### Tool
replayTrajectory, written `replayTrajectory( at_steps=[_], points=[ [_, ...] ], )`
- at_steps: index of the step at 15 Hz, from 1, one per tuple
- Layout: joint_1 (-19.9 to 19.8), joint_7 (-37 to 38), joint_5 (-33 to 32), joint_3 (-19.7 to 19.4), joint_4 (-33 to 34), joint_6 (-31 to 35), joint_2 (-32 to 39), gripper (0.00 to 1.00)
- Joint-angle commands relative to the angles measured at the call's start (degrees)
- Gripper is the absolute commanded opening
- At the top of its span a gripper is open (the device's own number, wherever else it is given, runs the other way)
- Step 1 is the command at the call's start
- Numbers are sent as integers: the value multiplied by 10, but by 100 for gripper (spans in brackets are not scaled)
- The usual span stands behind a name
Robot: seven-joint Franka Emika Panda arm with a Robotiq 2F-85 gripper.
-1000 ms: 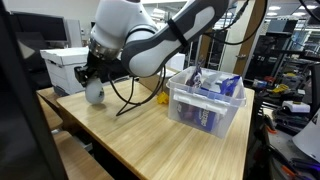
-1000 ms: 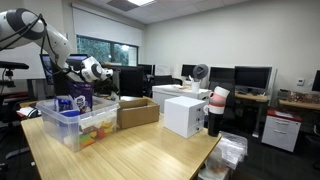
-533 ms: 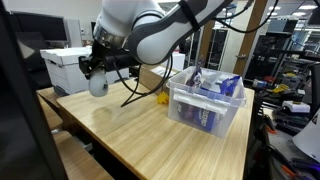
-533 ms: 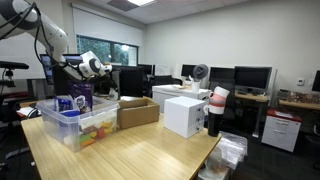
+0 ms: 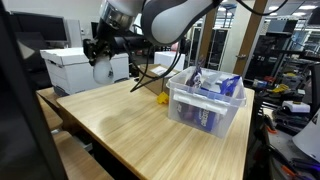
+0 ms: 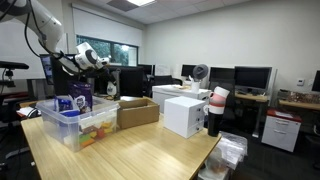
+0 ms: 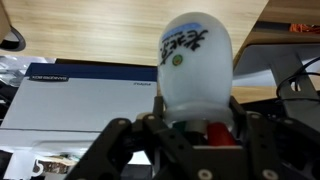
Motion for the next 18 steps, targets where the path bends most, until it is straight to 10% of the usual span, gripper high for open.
replayTrajectory(
  at_steps=[1, 18],
  points=[
    [20, 39, -50, -6, -81, 4, -75, 35],
    [150, 232, -241, -75, -295, 62, -222, 35]
  ],
)
